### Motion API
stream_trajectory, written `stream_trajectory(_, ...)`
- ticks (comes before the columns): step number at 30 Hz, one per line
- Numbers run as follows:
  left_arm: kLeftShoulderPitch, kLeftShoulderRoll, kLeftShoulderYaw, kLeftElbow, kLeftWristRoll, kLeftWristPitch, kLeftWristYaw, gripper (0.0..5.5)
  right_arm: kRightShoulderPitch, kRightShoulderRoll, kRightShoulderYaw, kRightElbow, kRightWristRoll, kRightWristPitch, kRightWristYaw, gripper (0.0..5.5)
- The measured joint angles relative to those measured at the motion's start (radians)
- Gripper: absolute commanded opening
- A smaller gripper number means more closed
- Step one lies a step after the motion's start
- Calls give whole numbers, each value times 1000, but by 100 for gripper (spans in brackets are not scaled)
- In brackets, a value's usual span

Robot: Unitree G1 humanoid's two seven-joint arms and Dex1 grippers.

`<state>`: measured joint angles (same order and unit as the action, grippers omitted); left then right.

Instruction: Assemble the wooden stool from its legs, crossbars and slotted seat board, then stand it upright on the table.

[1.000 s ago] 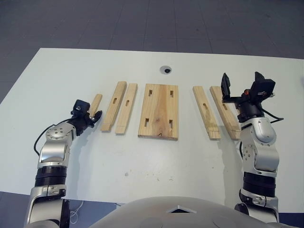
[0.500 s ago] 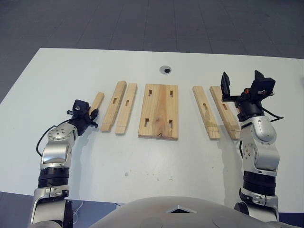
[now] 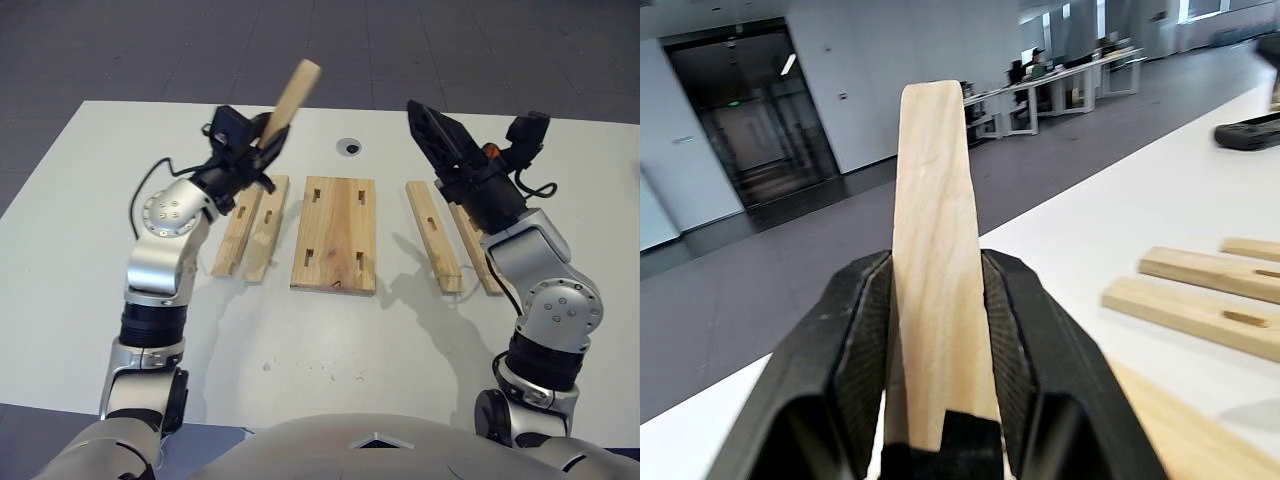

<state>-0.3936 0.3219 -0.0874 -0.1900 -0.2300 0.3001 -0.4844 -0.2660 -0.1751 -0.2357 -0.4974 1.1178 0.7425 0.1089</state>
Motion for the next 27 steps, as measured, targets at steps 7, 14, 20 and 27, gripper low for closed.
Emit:
stream_trajectory(7, 24, -71, -43, -122, -77, 69, -11, 131, 57, 0, 25, 6, -30, -1, -41, 540)
stream_trajectory(14, 67, -71, -91, -173, -109, 100, -48, 131, 46, 99, 15, 40, 206, -2, -202, 515)
stream_trajectory(20, 84, -65, -144, -180, -66, 84, -51, 131, 27, 115, 24, 67, 377, -5, -400, 418)
stream_trajectory(27, 89, -62, -162, -181, -28, 59, -53, 131, 12, 85, 55, 69, 400, -14, -509, 307)
